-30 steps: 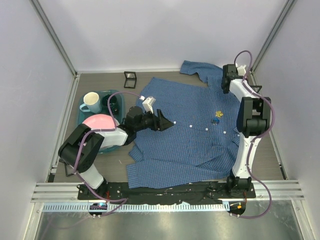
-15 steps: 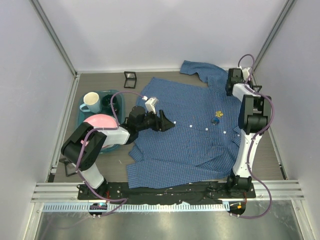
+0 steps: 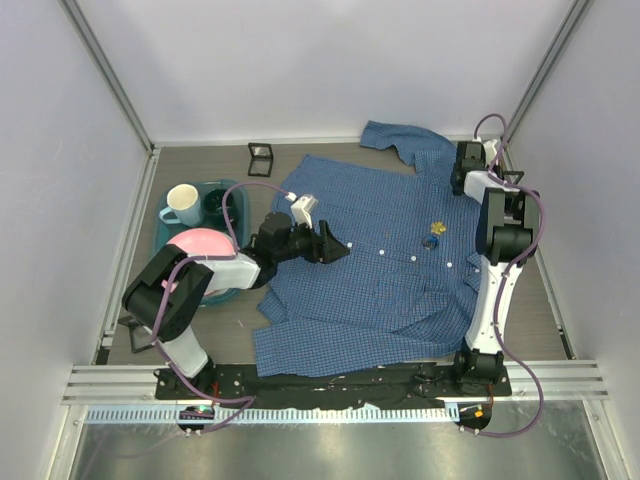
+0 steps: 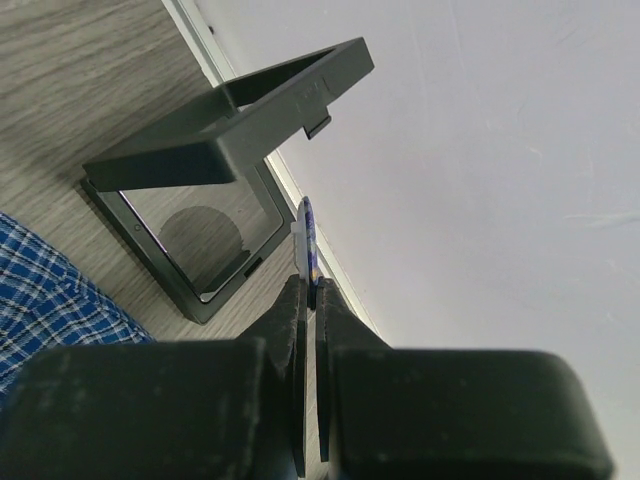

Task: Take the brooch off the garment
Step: Place the brooch in the brooch box.

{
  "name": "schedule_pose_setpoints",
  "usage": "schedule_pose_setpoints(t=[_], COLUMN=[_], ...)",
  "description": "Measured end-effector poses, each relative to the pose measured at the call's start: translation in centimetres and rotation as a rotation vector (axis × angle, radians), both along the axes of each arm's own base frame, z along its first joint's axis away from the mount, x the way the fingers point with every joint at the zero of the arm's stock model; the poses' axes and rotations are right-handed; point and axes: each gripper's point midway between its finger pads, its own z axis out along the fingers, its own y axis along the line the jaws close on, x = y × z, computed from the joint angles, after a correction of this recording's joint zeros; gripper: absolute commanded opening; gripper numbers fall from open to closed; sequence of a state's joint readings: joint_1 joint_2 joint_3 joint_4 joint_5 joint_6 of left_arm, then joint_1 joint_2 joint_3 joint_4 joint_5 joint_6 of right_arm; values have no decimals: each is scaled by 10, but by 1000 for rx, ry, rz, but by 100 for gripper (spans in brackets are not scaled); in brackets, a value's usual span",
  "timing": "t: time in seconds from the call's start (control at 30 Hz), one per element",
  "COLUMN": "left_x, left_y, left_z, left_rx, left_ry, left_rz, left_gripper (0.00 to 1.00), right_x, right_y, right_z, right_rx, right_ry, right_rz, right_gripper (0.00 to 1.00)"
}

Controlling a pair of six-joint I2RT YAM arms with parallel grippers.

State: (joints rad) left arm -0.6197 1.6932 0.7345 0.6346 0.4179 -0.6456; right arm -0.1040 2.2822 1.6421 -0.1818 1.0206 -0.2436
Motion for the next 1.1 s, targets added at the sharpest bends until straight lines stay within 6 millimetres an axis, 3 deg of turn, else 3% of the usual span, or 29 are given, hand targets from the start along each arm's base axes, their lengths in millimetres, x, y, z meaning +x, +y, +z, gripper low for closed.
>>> schedule_pose_setpoints(t=[1.1], left_x=[0], left_y=[0], left_z=[0], left_rx=[-1], left_ry=[0], left_rz=[-1], left_gripper=[65], right_x=[15], right_y=[1], right_z=[-17], right_rx=[18], right_ry=[4], right_rz=[28], right_gripper=[20])
